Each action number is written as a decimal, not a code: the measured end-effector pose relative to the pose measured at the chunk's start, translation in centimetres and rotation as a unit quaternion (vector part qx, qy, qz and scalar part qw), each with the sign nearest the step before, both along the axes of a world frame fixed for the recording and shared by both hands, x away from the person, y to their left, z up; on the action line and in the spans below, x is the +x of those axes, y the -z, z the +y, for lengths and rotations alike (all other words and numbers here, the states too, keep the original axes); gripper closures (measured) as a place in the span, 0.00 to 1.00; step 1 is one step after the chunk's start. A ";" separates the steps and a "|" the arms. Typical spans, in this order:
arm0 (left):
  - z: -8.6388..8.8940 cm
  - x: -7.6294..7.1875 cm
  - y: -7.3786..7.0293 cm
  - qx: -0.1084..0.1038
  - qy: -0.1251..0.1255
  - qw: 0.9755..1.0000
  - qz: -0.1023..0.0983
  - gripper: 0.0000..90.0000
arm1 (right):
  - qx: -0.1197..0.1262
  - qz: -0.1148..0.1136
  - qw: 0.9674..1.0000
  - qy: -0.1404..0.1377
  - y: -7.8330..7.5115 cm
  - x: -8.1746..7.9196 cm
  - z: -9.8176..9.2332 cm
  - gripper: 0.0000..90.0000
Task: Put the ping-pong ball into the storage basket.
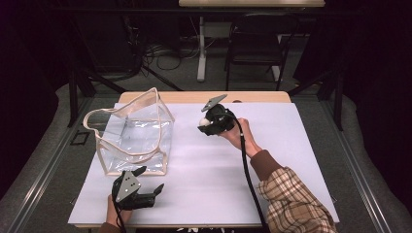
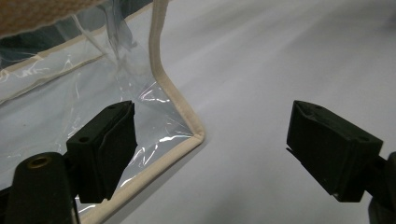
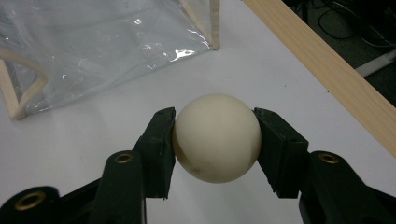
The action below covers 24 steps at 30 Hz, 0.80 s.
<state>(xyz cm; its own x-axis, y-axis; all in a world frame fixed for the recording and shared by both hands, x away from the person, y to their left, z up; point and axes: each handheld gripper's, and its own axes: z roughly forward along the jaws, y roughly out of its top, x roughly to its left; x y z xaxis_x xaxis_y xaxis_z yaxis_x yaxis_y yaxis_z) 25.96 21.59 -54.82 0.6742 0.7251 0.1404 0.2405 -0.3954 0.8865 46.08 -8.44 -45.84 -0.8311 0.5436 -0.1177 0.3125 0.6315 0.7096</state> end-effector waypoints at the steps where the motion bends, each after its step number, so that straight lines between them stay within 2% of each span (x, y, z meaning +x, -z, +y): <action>1: 0.0 0.0 0.0 0.000 0.000 1.000 0.000 0.18 | 0.000 0.000 1.000 0.000 0.0 0.0 0.0 0.56; 24: 0.0 0.0 0.0 0.000 0.000 1.000 -0.001 0.18 | -0.005 -0.011 1.000 -0.006 -2.3 -0.2 -0.2 0.56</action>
<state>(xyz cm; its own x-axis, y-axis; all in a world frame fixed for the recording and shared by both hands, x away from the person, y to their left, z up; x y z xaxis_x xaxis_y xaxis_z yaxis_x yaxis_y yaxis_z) 25.98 21.56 -54.82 0.6736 0.7254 0.1413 0.2397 -0.3953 0.8867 45.85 -8.64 -43.54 -0.8345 0.5326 -0.1412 0.2896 0.6420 0.7099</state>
